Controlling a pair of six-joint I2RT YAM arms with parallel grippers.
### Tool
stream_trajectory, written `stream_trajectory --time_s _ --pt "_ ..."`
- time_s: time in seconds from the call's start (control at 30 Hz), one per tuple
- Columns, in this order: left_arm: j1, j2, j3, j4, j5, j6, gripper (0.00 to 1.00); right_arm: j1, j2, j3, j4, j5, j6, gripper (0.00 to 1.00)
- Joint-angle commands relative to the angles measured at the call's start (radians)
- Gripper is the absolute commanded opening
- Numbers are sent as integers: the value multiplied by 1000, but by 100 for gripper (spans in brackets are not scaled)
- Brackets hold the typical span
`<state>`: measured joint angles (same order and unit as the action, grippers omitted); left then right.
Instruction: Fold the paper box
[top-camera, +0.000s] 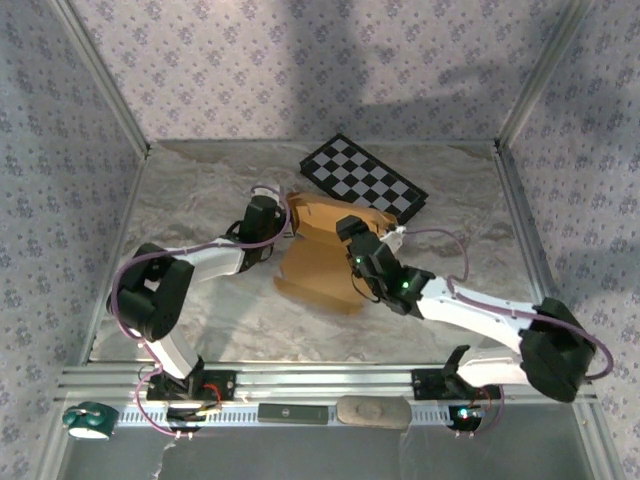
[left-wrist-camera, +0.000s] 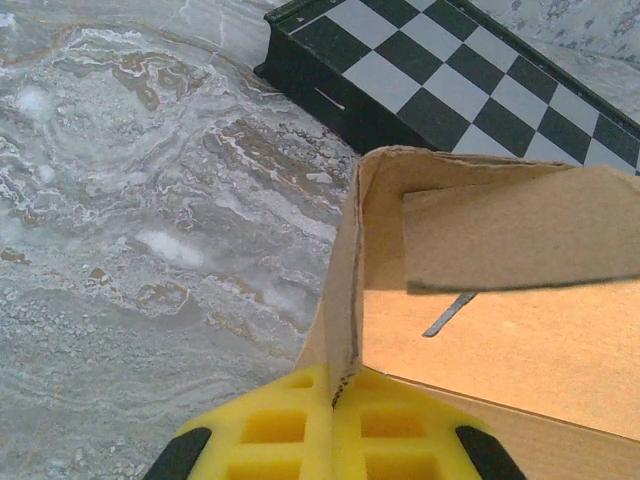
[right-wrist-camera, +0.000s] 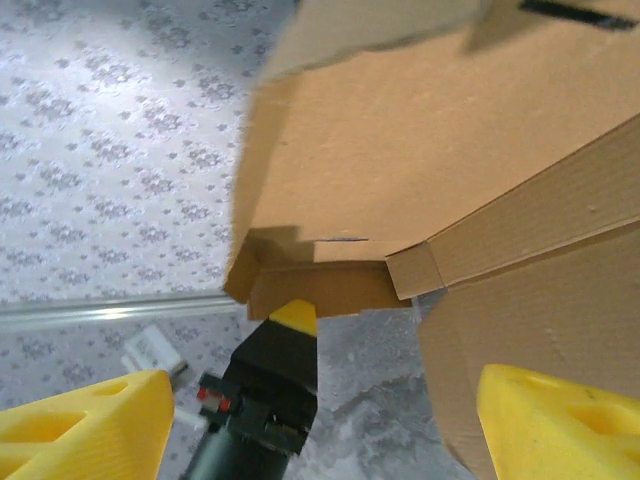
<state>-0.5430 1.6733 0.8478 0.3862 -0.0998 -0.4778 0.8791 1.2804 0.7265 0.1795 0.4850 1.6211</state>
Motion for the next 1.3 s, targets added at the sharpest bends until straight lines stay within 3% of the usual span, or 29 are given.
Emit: stream_trajectory --time_s 0.0,0.3,0.57,1.03,1.27 --pt "-14 -47 -6 -21 -25 -26 0 -48 57 67 89 -57 86 79" --pt "-31 -68 -19 -23 -52 -21 0 -139 163 155 142 -126 81 75" --pt "-35 -80 -26 -28 -55 -16 0 -190 242 175 179 -157 122 54" --pt "-36 -81 -16 -43 -51 -4 0 -259 317 184 239 -198 112 35" --pt "-37 -88 -17 -54 -48 3 0 -256 322 175 249 -190 100 5"
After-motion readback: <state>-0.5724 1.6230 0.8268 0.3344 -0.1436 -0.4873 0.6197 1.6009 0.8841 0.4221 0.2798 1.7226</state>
